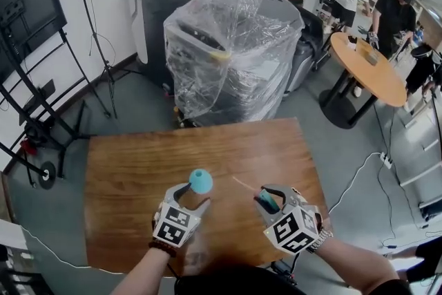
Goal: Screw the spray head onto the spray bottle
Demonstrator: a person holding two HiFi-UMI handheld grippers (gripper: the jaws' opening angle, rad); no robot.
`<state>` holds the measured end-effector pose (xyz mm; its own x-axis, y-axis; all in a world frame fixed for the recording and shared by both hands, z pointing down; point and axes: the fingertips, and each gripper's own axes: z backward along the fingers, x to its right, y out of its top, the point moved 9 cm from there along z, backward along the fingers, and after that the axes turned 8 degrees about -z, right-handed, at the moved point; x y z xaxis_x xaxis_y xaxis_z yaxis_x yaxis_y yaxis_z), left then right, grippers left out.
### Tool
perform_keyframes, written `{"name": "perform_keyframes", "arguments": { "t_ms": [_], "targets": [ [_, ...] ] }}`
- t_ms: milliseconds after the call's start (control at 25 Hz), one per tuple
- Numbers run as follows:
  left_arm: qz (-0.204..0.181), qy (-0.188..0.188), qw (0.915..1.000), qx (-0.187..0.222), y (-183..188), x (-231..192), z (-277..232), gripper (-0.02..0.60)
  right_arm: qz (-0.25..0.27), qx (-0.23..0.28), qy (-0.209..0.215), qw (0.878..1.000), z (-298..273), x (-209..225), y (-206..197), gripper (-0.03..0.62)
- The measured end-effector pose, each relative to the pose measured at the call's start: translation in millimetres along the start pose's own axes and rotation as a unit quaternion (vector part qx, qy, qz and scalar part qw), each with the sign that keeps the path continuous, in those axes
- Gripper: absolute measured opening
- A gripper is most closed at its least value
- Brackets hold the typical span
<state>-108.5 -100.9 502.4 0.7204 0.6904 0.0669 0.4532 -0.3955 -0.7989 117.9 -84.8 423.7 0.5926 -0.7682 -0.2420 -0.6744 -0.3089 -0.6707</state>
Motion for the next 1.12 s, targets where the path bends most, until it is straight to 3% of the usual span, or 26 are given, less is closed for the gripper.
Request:
{"name": "perform_keyframes", "arguments": {
  "t_ms": [160, 320, 600, 1120],
  "targets": [
    [0.007, 0.037, 0.9992, -0.011, -15, -13, -13, 0.392, -0.067, 0.008, 0.018, 0.998, 5, 4, 8, 0.117],
    [0.003, 0.043, 0.9989, -0.018, -25, -18, -34, 0.461, -0.117, 0.013, 0.028, 0.993, 9, 7, 14, 0.117],
    [-0.004, 0.022, 0.999, -0.039, -39, -22, -66, 0.466, -0.158, 0.018, 0.032, 0.987, 17, 9, 22, 0.117],
    [0.005, 0.007, 0.998, -0.063, -58, -25, -93, 0.458, -0.164, 0.022, 0.031, 0.986, 27, 5, 26, 0.117]
  ]
}}
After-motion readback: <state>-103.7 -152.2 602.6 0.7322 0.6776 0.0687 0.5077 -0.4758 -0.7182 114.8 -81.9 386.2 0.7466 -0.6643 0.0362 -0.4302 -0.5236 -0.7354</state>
